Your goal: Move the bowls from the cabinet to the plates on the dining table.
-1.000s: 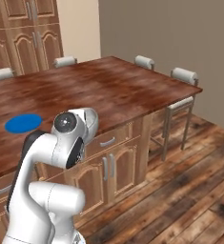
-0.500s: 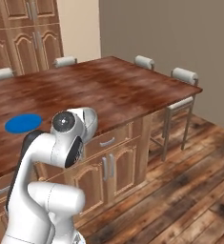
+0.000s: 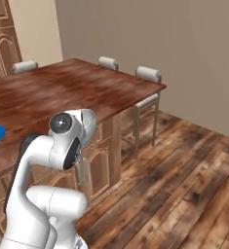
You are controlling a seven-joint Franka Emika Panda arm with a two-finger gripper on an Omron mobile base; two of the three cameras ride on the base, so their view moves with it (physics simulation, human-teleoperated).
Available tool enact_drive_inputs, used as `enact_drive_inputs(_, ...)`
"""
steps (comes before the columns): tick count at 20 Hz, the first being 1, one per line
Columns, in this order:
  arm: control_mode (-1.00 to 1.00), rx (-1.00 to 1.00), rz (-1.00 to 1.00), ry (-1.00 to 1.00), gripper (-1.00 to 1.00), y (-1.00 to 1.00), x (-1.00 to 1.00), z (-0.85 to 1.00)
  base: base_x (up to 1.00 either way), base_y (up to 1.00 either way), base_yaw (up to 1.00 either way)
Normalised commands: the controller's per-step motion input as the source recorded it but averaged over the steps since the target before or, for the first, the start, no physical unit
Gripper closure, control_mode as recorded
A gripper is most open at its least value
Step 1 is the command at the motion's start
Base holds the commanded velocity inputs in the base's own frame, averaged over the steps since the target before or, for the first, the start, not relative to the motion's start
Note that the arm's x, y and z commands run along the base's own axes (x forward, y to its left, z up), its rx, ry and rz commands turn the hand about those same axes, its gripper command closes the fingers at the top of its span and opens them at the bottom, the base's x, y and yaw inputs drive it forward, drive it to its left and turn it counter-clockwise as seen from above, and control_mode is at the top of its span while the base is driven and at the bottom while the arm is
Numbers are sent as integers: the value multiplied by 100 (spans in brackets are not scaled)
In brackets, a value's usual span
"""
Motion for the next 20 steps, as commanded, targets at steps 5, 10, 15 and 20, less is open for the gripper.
enact_drive_inputs(5,100,0,0,0,100,0,0,0,32,-54,-44)
enact_drive_inputs(10,100,0,0,0,100,0,0,0,75,-45,-22)
enact_drive_inputs(15,100,0,0,0,100,0,0,0,83,-43,-9)
enact_drive_inputs(20,100,0,0,0,100,0,0,0,60,-36,5)
